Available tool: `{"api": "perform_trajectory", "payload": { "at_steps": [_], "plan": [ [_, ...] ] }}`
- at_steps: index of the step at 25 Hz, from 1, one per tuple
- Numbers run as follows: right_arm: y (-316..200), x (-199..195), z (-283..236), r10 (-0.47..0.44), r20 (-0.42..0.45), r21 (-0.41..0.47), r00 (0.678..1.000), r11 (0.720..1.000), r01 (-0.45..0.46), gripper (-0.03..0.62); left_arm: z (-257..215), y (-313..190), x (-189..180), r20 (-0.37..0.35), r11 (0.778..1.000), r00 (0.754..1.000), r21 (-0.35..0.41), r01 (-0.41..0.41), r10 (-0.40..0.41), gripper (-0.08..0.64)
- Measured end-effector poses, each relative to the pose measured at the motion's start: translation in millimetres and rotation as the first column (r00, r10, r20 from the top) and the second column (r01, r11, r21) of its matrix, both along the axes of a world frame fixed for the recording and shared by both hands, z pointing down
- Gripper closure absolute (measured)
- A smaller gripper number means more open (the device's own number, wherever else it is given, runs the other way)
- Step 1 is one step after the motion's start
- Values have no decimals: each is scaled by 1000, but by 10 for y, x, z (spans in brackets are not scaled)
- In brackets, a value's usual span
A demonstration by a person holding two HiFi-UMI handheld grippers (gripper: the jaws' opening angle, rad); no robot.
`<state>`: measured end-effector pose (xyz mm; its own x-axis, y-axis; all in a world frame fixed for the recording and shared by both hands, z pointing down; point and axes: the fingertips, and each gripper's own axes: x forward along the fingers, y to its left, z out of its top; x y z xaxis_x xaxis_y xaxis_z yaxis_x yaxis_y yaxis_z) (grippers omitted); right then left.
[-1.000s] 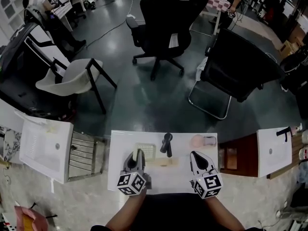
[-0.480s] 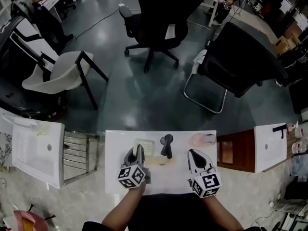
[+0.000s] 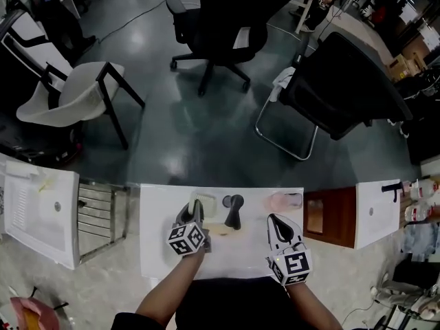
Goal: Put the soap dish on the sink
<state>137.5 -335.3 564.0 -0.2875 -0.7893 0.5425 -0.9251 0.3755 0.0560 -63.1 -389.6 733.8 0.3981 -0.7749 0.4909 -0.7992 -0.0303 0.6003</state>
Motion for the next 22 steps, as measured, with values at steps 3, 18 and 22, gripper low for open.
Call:
{"api": "perform_trajectory", "payload": {
  "at_steps": [3,18,22],
  "plan": [
    [-25,-42,22,-23,-21,-2,1000,1000,23,594,155,-52,23,-6,1000,1000,-16,12,-12,515],
    [10,-294,123,-49,49,-64,998,997,52,594,554,-44,-53,107,995,993,-87,56,-47,477],
    [55,-307,122,-38,59,-77,998,996,43,594,656,10,-118,158,990,987,-126,62,-41,420]
  ]
}}
